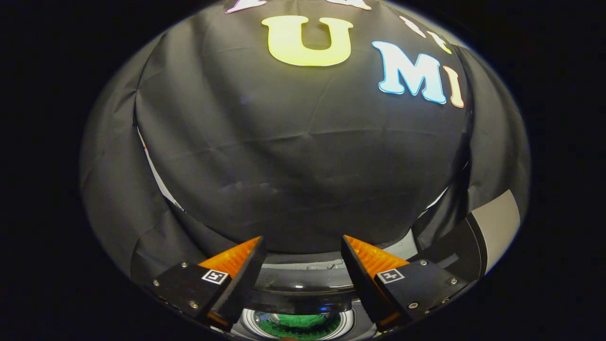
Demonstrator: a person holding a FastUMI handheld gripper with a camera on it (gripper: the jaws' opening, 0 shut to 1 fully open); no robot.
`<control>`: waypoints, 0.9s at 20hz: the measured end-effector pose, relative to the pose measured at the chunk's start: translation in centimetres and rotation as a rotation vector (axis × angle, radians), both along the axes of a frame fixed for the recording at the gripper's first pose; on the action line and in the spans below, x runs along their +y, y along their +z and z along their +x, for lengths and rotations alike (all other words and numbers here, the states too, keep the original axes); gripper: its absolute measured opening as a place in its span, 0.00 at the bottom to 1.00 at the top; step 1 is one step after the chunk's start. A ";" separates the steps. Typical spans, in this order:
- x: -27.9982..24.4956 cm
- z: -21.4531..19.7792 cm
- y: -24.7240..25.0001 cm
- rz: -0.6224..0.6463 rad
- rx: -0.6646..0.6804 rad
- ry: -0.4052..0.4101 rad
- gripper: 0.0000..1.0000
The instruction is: Put the clothes into the washing machine and then close the washing machine lid.
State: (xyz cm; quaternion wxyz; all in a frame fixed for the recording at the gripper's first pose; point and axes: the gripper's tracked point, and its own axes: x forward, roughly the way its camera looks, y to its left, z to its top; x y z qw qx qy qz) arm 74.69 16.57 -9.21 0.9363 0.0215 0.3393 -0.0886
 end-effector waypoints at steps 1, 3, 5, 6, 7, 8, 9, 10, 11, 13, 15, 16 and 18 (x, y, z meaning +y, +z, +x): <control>0.0 -0.1 0.0 -0.001 0.001 -0.001 0.98; 0.0 0.0 0.1 -0.005 -0.011 0.001 0.98; -0.1 0.0 0.2 -0.008 -0.024 -0.001 0.98; -0.1 0.1 0.2 -0.011 -0.032 -0.003 0.98; -0.2 0.2 0.4 -0.013 -0.041 -0.002 0.98; -0.2 0.2 0.6 -0.015 -0.051 -0.002 0.98; -0.3 0.3 0.5 -0.016 -0.058 -0.004 0.98; -0.3 0.4 0.6 -0.017 -0.061 -0.005 0.98; -0.3 0.4 0.6 -0.019 -0.066 -0.006 0.98; -0.4 0.5 0.7 -0.022 -0.082 -0.003 0.98; -0.3 0.7 0.6 -0.019 -0.096 0.002 0.98; -0.3 0.8 0.7 -0.019 -0.103 0.003 0.98; -0.4 0.8 0.7 -0.021 -0.108 0.000 0.98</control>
